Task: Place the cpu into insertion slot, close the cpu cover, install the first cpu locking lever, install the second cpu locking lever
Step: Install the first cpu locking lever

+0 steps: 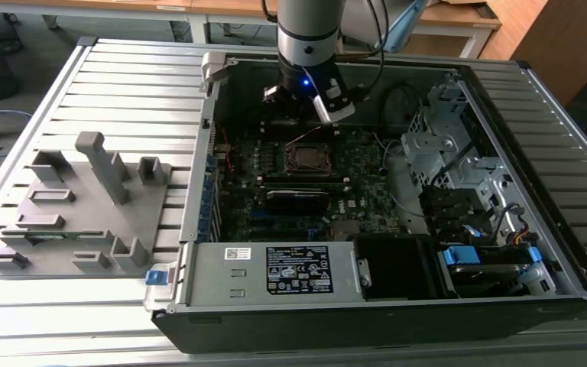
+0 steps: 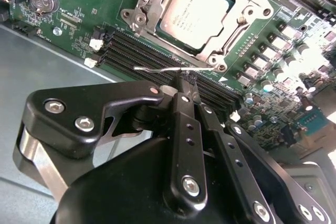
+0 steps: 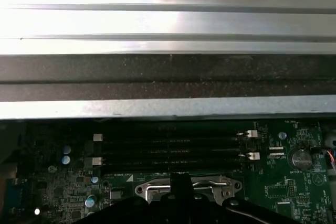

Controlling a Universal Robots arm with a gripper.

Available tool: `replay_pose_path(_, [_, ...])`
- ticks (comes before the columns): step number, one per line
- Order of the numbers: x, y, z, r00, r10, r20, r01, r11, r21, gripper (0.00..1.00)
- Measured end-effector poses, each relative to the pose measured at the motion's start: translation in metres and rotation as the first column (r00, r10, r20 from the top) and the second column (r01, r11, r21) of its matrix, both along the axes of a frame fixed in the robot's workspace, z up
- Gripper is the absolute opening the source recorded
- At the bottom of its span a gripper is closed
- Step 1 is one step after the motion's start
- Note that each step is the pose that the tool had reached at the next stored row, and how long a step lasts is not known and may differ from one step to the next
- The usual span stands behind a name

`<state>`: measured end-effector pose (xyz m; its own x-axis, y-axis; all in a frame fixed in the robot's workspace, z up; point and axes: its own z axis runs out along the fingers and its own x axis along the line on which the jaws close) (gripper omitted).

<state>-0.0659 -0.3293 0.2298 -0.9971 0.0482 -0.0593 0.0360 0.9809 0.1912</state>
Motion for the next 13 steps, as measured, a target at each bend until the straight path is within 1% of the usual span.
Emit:
replay_pose_path(6, [0.0001, 0.0000, -0.0014, 0.9997, -0.025, 0.0009, 0.025, 0.9997, 0.0007, 0.10])
replay_pose_path(11, [0.0001, 0.0000, -0.0038, 0.9990, -0.044, 0.0051, 0.044, 0.9990, 0.0033, 0.10])
replay_pose_path(13, [0.0000, 0.0000, -0.0041, 0.9989, -0.047, 0.0055, 0.047, 0.9989, 0.0041, 0.10])
